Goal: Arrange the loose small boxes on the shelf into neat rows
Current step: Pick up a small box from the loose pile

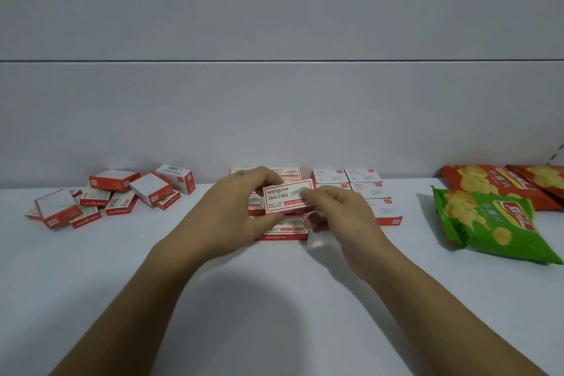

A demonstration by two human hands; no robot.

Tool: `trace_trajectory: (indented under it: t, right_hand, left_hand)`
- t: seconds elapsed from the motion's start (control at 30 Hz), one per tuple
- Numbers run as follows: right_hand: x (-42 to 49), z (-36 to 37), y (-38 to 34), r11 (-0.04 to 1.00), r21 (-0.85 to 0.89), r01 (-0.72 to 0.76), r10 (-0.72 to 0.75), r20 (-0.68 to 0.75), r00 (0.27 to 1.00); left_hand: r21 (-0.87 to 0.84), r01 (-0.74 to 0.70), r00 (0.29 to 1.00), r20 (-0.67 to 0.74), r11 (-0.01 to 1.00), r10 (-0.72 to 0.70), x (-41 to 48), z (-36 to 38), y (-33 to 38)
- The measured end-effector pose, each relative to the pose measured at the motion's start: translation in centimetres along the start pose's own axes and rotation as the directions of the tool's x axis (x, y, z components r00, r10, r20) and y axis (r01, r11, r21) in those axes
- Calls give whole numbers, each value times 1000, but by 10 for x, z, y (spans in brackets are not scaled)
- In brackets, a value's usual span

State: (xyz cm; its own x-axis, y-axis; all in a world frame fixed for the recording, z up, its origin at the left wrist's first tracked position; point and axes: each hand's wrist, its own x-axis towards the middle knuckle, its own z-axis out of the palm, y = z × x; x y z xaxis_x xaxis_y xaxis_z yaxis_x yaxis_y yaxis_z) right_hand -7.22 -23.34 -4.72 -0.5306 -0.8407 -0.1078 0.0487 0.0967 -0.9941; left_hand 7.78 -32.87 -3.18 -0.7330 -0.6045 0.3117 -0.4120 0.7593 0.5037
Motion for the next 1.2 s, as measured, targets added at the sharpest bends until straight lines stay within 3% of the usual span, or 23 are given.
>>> trace_trajectory:
  t: [0.07, 0.23, 0.43, 0.6, 0.73, 1.0, 1.1, 1.2]
  right_hand:
    - [-3, 3, 1, 1000, -25, 11, -11, 4, 1000]
    - [-6, 13, 3, 995, 98, -29, 24, 47, 999]
    - [-2, 13, 9, 956, -260, 136, -143, -7, 990]
    - [-2, 12, 13, 925, -330, 189, -206, -17, 978]
    - [-2, 11, 17, 901, -370, 224, -239, 7, 971]
    - [-3, 12, 18, 808, -503, 306, -304, 90, 949]
    - [-3, 12, 19, 736, -581, 347, -345, 120, 931]
    - [-3, 13, 23, 570, -703, 425, -395, 220, 892]
  left_hand:
    - [66, 5, 1000, 23, 998, -6, -1, -2, 0]
    - [254, -57, 998, -14, 965, 63, 1, -8, 2]
    - [270, 30, 998, 47, 962, -45, -13, -12, -29]
    - [298, 133, 983, 80, 945, -163, -24, -12, -48]
    - [372, 130, 979, 100, 919, -179, -20, -6, -48]
    - [359, 151, 974, 106, 921, -201, -17, 0, -49]
    - [370, 148, 975, 99, 917, -197, -18, 1, -49]
    - [382, 130, 982, 81, 915, -173, -19, 2, -44]
